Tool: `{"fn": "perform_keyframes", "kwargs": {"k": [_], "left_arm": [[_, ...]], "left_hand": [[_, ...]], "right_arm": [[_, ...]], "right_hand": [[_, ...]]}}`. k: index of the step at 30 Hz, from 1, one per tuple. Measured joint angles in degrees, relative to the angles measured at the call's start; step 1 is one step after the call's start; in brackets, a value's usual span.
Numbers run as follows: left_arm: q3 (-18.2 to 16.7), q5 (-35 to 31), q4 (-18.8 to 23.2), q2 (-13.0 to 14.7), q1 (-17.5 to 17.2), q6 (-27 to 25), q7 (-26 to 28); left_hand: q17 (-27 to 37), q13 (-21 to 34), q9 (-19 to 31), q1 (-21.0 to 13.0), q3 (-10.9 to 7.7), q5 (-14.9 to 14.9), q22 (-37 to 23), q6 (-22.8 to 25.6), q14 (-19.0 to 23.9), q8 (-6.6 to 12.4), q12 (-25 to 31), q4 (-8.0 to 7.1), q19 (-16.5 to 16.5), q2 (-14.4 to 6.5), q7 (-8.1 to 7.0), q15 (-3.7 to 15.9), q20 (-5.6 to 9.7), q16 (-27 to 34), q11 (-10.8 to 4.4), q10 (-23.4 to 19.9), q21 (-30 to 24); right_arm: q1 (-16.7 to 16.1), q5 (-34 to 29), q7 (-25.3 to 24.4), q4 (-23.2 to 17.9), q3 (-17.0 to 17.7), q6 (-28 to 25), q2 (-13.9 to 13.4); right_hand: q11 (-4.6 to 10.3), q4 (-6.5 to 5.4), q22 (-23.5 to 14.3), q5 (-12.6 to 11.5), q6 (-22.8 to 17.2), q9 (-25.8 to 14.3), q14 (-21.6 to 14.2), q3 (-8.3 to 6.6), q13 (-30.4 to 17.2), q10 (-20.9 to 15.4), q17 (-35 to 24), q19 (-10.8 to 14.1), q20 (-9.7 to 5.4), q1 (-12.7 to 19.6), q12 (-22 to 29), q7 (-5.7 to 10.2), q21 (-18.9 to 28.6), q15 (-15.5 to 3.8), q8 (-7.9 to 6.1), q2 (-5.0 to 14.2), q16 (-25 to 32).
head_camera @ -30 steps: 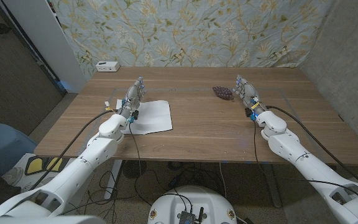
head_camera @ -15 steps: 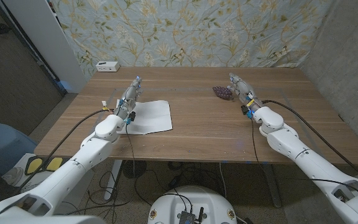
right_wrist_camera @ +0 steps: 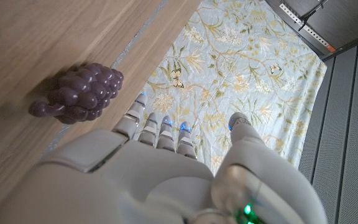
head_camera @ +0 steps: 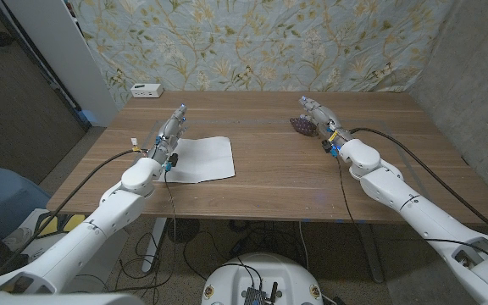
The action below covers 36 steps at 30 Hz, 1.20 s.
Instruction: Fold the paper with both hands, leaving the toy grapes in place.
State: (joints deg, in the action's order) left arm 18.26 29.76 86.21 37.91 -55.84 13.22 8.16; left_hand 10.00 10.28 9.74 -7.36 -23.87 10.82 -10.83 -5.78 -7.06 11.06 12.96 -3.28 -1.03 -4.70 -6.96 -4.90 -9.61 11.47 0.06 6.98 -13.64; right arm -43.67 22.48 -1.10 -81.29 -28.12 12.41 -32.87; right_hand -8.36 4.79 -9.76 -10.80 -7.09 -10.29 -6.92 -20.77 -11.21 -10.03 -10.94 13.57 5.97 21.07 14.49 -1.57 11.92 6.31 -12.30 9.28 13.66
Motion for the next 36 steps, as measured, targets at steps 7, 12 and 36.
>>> {"fn": "perform_keyframes", "kwargs": {"k": [7,12,36], "left_arm": [[-0.62,0.23,0.59,0.65,-0.82,-0.23,0.15],[-0.94,0.35,0.83,0.99,-1.26,-0.32,0.19],[-2.61,-0.02,3.4,2.7,-3.75,-0.66,1.5]], "left_hand": [[0.0,0.0,0.0,0.0,0.22,0.0,-0.25,0.4,1.03,0.0,0.04,0.22,0.13,0.0,-0.23,-0.42,-0.74,0.0,0.24,-0.93,-0.15],[0.29,0.0,0.0,0.3,0.22,0.0,-0.25,0.7,1.11,0.0,0.04,0.22,0.13,0.3,0.08,-0.51,-0.73,0.0,0.25,-0.93,-0.15],[0.28,-0.02,-0.01,0.3,0.22,0.0,-0.23,1.01,3.06,0.0,0.04,0.22,0.75,0.3,-0.24,-1.23,-1.35,0.0,0.98,-2.72,-0.15]], "right_arm": [[1.15,-2.82,0.14,-0.55,-1.32,-0.69,-0.3],[2.01,-6.6,-0.71,-1.86,-2.74,-1.34,-1.0],[6.07,-23.05,-1.71,-6.87,-8.39,-6.26,-3.3]], "right_hand": [[0.21,0.42,-0.26,0.0,-2.29,0.0,-1.47,-0.52,-0.4,-0.85,-0.41,0.62,0.24,0.0,-0.38,-0.11,0.0,0.25,0.21,0.0,-0.07],[0.58,0.66,-0.26,0.0,-2.12,0.0,-0.52,-0.76,-0.39,-0.07,-0.42,0.03,0.07,0.3,-0.74,0.48,-0.26,0.23,0.34,0.2,-0.35],[1.21,1.06,-0.25,-0.01,-3.57,-0.26,-0.85,-2.1,-0.23,-0.72,-0.41,0.26,-0.15,1.66,-1.01,1.28,-0.25,-0.71,0.34,0.91,-0.35]]}}
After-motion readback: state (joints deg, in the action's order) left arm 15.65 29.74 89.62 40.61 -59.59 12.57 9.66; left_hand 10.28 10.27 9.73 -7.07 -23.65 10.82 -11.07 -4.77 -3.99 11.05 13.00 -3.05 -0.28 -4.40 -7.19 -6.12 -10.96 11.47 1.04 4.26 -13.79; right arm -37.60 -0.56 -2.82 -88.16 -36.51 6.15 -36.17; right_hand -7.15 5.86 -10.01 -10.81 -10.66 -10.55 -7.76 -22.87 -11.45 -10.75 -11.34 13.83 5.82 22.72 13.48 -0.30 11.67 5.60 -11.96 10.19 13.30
